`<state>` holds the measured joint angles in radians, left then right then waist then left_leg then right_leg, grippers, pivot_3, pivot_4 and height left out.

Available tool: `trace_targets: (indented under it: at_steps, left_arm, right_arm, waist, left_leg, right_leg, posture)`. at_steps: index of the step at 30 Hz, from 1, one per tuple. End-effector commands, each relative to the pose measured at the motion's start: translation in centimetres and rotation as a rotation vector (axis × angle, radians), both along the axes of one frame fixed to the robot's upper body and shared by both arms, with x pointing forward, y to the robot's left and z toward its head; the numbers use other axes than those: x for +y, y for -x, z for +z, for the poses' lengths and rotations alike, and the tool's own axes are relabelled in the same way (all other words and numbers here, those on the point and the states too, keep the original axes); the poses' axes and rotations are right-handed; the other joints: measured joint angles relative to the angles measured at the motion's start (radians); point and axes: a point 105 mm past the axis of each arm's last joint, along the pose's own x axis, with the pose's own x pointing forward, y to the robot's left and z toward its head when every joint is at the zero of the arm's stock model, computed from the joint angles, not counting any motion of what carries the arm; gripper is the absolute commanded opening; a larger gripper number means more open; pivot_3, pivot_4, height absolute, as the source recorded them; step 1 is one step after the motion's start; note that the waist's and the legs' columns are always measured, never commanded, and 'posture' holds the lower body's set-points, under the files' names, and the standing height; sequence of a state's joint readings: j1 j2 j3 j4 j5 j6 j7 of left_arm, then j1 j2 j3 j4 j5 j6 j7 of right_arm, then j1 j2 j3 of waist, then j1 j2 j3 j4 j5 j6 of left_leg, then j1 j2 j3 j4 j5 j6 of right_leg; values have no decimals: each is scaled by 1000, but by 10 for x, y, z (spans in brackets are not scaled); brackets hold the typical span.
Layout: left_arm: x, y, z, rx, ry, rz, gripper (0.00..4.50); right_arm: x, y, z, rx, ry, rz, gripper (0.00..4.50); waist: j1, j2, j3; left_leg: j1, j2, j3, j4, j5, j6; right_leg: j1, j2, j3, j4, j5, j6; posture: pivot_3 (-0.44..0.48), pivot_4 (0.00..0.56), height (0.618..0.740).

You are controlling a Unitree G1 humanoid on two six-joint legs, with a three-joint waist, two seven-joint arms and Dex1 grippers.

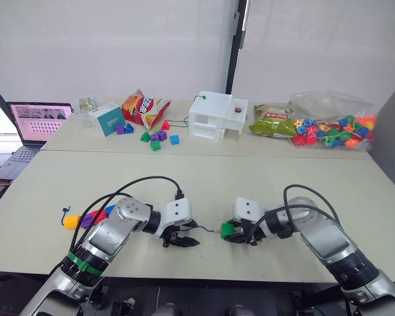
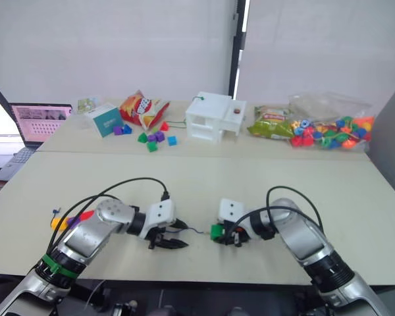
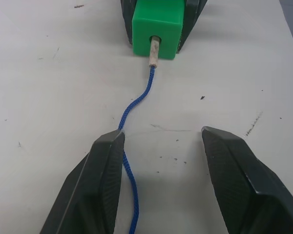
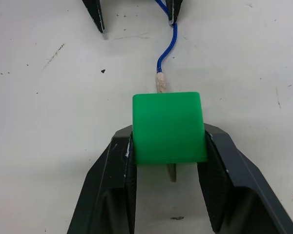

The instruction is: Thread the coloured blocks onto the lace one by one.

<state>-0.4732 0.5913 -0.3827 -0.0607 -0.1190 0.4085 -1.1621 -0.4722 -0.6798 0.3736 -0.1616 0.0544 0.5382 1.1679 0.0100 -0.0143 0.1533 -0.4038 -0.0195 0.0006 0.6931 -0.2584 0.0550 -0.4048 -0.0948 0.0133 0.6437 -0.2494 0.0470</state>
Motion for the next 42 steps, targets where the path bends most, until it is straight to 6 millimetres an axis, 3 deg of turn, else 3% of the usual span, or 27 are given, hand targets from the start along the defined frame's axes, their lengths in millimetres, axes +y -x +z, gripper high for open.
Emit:
trace_targets:
  at_steps: [1, 8, 10, 18, 22, 25, 30, 37, 42]
  left_arm:
    - [1, -6, -5, -56, -17, 16, 2647]
    - [-5, -2, -5, -4, 33, 0, 440]
    - [-5, -1, -5, 2, 37, -2, 0]
    - [-12, -2, 0, -11, 56, -16, 0]
    - [-11, -3, 23, -8, 142, -14, 0]
    - [-4, -7, 39, -24, 154, -8, 795]
    - [2, -16, 24, -59, 70, 12, 2465]
    - [-1, -21, -10, -52, -23, 1, 2508]
    - [-6, -14, -9, -17, 8, -44, 993]
  right_arm:
    - [-4, 1, -7, 18, 26, -27, 1190]
    - [-4, 1, -6, 19, 28, -24, 1190]
    - [-4, 2, -6, 18, 28, -23, 1190]
    - [-4, 3, -7, 20, 26, -27, 1190]
    - [-4, 3, -7, 18, 26, -32, 1190]
    - [-4, 3, -7, 17, 25, -34, 1190]
    - [-3, 2, -7, 17, 23, -34, 1190]
    - [-5, 3, -7, 17, 22, -43, 1190]
    - [-7, 5, -7, 19, 24, -50, 1190]
  waist:
    - [1, 0, 0]
    - [1, 0, 0]
    - [1, 0, 0]
    - [1, 0, 0]
    - [0, 0, 0]
    - [0, 0, 0]
    - [0, 0, 0]
    - [1, 0, 0]
    - [2, 0, 0]
  left_leg:
    - [0, 0, 0, 0, 0, 0]
    - [0, 0, 0, 0, 0, 0]
    - [0, 0, 0, 0, 0, 0]
    - [0, 0, 0, 0, 0, 0]
    - [0, 0, 0, 0, 0, 0]
    - [-1, 0, 0, 0, 0, 0]
    - [0, 0, 0, 0, 0, 0]
    - [0, 0, 0, 0, 0, 0]
    - [0, 0, 0, 0, 0, 0]
  right_leg:
    - [0, 0, 0, 0, 0, 0]
    - [0, 0, 0, 0, 0, 0]
    - [0, 0, 0, 0, 0, 0]
    - [0, 0, 0, 0, 0, 0]
    - [-1, 0, 0, 0, 0, 0]
    - [-1, 0, 0, 0, 0, 0]
    - [0, 0, 0, 0, 0, 0]
    - [0, 0, 0, 0, 0, 0]
    - [1, 0, 0, 0, 0, 0]
  posture:
    - [0, 150, 740]
    - [0, 150, 740]
    - [0, 150, 740]
    - [0, 150, 740]
    - [0, 150, 740]
    - [0, 150, 740]
    - [0, 150, 740]
    - [0, 150, 740]
    - [0, 150, 740]
